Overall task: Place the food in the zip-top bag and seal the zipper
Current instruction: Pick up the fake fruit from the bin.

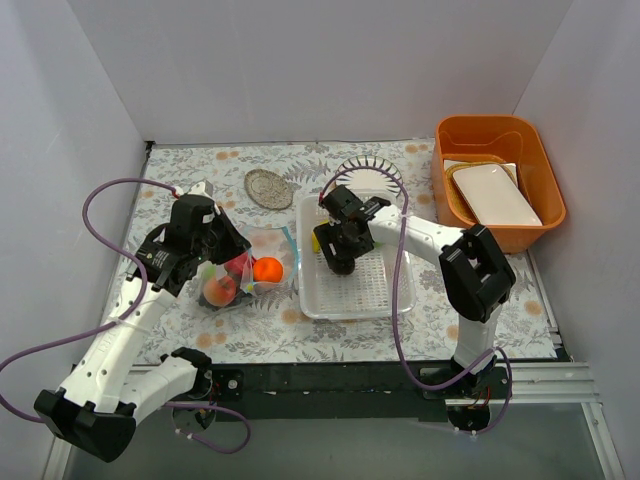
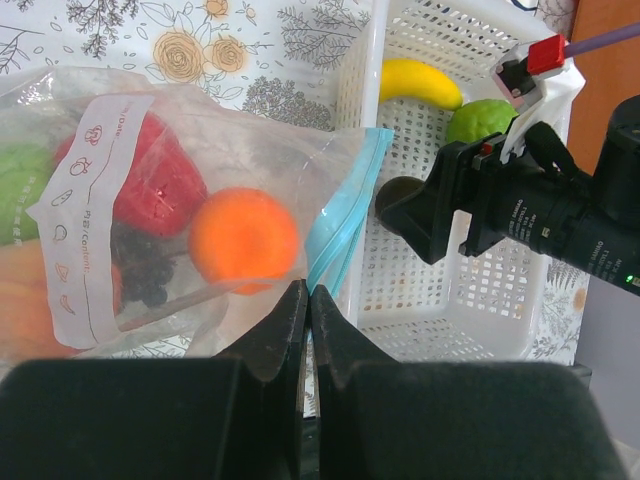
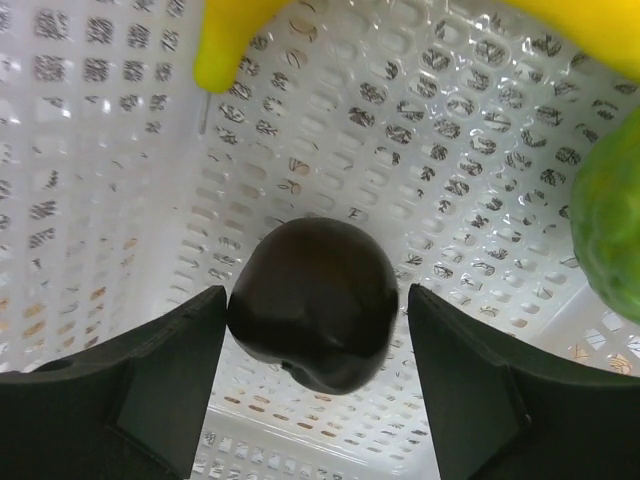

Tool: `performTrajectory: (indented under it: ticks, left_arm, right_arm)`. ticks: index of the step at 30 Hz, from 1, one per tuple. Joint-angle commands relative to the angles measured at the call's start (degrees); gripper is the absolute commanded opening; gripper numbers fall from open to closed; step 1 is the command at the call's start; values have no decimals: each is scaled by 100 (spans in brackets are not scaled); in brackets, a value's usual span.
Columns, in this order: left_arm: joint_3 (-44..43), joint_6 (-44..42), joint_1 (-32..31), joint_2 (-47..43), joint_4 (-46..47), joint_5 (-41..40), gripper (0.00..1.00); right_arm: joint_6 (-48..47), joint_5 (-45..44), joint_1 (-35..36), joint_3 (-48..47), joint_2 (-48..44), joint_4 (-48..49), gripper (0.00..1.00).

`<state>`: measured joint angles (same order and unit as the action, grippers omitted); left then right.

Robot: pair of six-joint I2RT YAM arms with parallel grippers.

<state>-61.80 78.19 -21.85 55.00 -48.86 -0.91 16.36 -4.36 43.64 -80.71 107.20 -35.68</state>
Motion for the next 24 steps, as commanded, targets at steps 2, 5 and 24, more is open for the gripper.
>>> performTrajectory:
  ticks: [2, 5, 24]
  left_arm:
    - [45, -76, 14, -121, -18, -41, 0]
    - [-7, -76, 14, -113, -18, -41, 0]
    - [10, -41, 14, -148, 35, 82, 0]
  right_arm:
    - [34, -162, 31, 196, -243, -88, 68]
    - [34, -179, 31, 117, -261, -185, 52]
    - [1431, 1840, 460, 99, -1535, 1844, 40]
